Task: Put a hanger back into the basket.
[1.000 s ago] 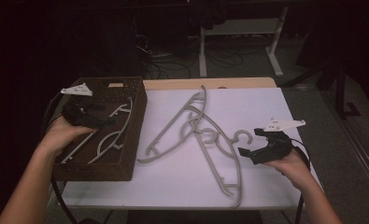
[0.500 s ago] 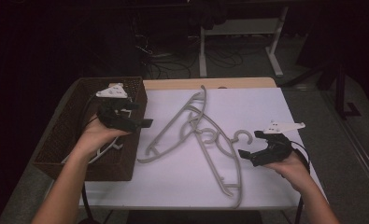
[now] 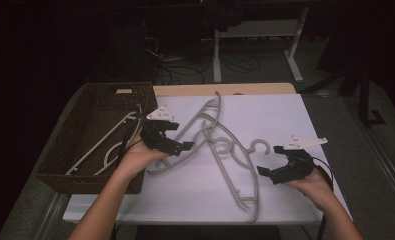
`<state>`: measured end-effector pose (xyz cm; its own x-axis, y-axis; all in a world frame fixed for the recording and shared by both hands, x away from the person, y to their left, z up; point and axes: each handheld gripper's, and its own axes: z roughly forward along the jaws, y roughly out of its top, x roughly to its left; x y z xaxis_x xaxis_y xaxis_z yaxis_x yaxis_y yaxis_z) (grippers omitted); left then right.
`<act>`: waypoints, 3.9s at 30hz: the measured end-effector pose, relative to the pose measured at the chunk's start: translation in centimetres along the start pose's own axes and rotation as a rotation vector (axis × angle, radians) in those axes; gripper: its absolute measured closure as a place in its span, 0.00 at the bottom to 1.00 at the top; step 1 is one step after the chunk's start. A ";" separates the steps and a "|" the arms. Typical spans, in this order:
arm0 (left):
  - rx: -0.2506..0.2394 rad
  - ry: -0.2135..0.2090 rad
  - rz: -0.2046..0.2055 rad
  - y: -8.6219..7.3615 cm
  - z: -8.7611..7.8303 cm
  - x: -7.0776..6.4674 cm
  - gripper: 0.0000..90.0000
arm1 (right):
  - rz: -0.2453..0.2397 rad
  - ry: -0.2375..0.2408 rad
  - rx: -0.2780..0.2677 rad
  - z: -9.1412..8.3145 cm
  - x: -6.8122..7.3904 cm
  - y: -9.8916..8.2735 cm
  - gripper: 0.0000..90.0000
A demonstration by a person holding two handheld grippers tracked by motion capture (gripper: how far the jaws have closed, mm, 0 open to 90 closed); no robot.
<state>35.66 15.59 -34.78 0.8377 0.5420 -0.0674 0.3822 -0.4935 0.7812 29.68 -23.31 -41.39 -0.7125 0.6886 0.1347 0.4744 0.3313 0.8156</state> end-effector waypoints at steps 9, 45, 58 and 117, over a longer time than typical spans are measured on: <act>0.064 0.055 0.008 -1.1 4.2 0.3 0.09 | -0.003 -0.001 -0.010 0.1 -0.4 0.0 0.00; 0.204 0.101 -0.055 -2.5 14.2 5.0 0.09 | 0.016 -0.007 -0.029 -0.4 -1.0 -0.1 0.00; 0.180 0.072 -0.034 -2.4 13.6 5.3 0.38 | 0.022 0.003 -0.035 -0.5 -1.0 0.0 0.00; 0.048 0.091 0.038 8.6 8.1 1.6 0.45 | 0.020 0.007 -0.045 -0.9 -1.1 0.1 0.00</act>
<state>43.48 6.71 -33.17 0.8136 0.5811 0.0197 0.3712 -0.5453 0.7516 30.07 -24.62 -40.90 -0.7067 0.6904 0.1549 0.4648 0.2879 0.8373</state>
